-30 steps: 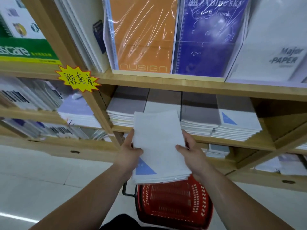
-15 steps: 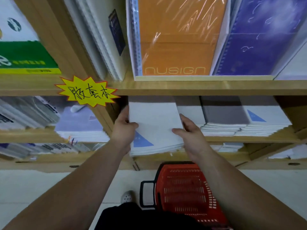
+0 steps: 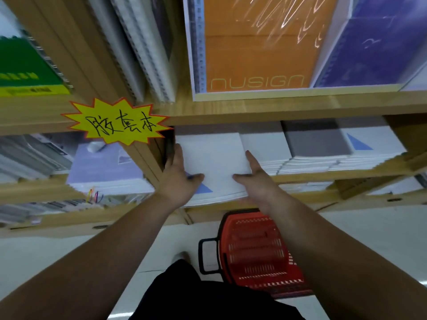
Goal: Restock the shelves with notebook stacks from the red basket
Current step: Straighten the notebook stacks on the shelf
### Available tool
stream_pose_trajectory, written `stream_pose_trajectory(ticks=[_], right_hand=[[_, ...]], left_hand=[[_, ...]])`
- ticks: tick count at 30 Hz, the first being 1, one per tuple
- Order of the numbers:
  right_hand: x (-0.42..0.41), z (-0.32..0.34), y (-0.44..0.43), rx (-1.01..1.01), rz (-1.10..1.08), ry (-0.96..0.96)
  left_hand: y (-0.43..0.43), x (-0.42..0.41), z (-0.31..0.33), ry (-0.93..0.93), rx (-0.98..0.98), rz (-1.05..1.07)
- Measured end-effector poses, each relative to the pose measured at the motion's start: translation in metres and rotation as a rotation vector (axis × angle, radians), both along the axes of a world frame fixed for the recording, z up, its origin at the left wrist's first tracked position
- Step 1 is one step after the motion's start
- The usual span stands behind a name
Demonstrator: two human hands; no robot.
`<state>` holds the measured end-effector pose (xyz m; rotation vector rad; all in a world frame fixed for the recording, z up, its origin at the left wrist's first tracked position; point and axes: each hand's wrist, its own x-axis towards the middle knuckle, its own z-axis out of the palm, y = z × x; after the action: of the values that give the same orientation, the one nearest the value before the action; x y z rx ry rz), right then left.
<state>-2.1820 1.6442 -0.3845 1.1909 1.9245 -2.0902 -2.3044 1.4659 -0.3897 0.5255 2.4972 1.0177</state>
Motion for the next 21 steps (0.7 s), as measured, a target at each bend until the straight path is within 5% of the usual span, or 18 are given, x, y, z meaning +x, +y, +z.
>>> stream_pose_trajectory(ticks=[5, 12, 21], right_hand=[[0.009, 0.007, -0.001, 0.012, 0.051, 0.041], [0.025, -0.004, -0.005, 0.025, 0.147, 0.055], [-0.03, -0.002, 0.009, 0.338, 0.179, 0.08]], left_hand=[[-0.009, 0.054, 0.005, -0.059, -0.065, 0.105], [-0.024, 0.095, -0.005, 0.103, -0.068, 0.285], [-0.005, 0.032, 0.004, 0.349, -0.325, 0.106]])
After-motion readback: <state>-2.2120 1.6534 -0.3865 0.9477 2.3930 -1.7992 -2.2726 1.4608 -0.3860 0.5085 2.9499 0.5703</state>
